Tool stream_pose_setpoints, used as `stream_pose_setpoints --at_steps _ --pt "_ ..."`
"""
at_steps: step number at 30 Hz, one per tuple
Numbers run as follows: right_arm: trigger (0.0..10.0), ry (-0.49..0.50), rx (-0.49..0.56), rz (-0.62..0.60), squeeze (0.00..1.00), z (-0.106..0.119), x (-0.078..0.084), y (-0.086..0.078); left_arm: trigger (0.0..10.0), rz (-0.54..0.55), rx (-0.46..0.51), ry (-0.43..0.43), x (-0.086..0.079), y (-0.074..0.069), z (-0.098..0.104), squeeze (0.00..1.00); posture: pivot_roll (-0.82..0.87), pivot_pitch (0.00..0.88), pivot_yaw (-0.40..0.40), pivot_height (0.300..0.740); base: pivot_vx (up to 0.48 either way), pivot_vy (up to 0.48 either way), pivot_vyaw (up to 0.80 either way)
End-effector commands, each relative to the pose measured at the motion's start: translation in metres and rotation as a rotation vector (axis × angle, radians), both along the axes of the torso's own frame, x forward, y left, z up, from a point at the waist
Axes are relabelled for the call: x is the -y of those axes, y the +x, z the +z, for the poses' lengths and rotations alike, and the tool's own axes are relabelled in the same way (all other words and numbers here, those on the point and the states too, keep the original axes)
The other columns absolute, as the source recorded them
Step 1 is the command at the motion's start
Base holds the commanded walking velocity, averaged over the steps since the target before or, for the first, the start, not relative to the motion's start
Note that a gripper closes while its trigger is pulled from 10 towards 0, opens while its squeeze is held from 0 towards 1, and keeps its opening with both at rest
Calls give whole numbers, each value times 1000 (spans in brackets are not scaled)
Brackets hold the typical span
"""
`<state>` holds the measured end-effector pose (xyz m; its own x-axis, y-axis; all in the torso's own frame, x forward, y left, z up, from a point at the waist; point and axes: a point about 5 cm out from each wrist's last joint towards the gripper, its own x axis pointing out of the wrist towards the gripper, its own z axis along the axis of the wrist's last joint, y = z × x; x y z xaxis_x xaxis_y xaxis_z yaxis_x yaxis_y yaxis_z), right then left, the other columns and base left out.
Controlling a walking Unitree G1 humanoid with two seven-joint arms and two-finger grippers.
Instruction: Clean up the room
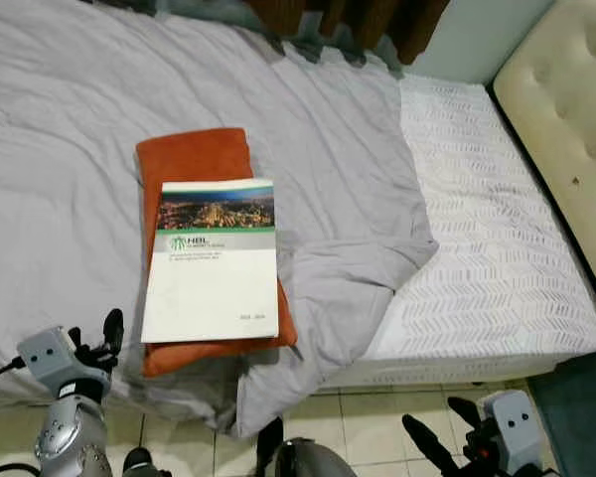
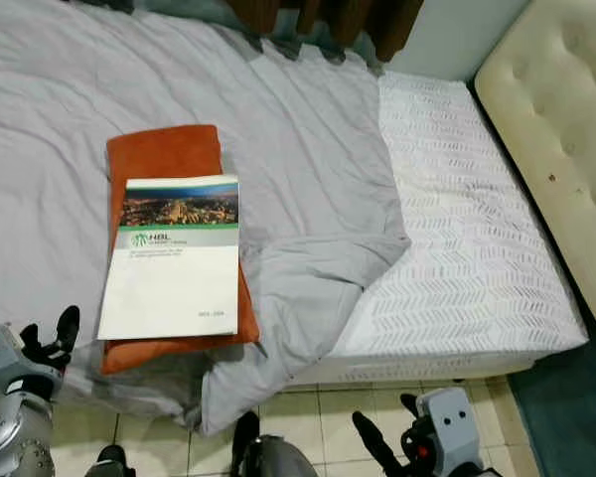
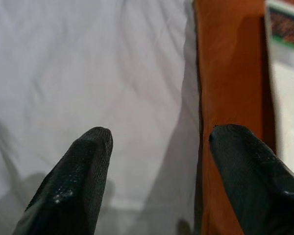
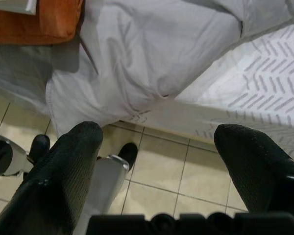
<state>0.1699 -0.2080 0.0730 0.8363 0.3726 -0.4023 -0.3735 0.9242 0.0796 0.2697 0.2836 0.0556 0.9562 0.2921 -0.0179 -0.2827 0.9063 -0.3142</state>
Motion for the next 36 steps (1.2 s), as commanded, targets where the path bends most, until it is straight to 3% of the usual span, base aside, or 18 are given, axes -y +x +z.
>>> stream_pose_setpoints --at_steps 1,7,11,13,16,20,25,30,36 --pt "10000 -32 -24 -4 0 1 9 -6 10000 29 -11 -114 2 -7 -12 0 -231 403 -328 740 0 0 0" --pt "10000 -43 -28 1 0 3 11 -10 10000 30 97 -199 1 -4 2 0 -243 402 -334 740 0 0 0" --pt "10000 -44 -32 7 0 4 10 -13 10000 7 153 -167 2 -1 16 0 -241 402 -333 740 0 0 0" --pt "10000 -44 -40 11 0 2 10 -15 10000 8 191 -62 -3 0 35 0 -233 402 -332 740 0 0 0" --pt "10000 -40 -43 12 0 1 10 -15 10000 1 208 -53 -3 2 41 0 -228 404 -330 740 0 0 0" --pt "10000 79 -97 72 0 -2 -5 -16 10000 -80 172 -183 12 11 24 0 -233 404 -327 740 0 0 0" --pt "10000 109 -129 120 0 -14 -19 -12 10000 -149 145 -277 29 18 12 0 -234 408 -324 740 0 0 0" --pt "10000 121 -127 140 0 -14 -27 -11 10000 -154 128 -275 34 24 11 0 -236 409 -321 740 0 0 0" --pt "10000 122 -142 137 0 -15 -25 -16 10000 -167 82 -306 37 24 -2 0 -243 406 -323 740 0 0 0"
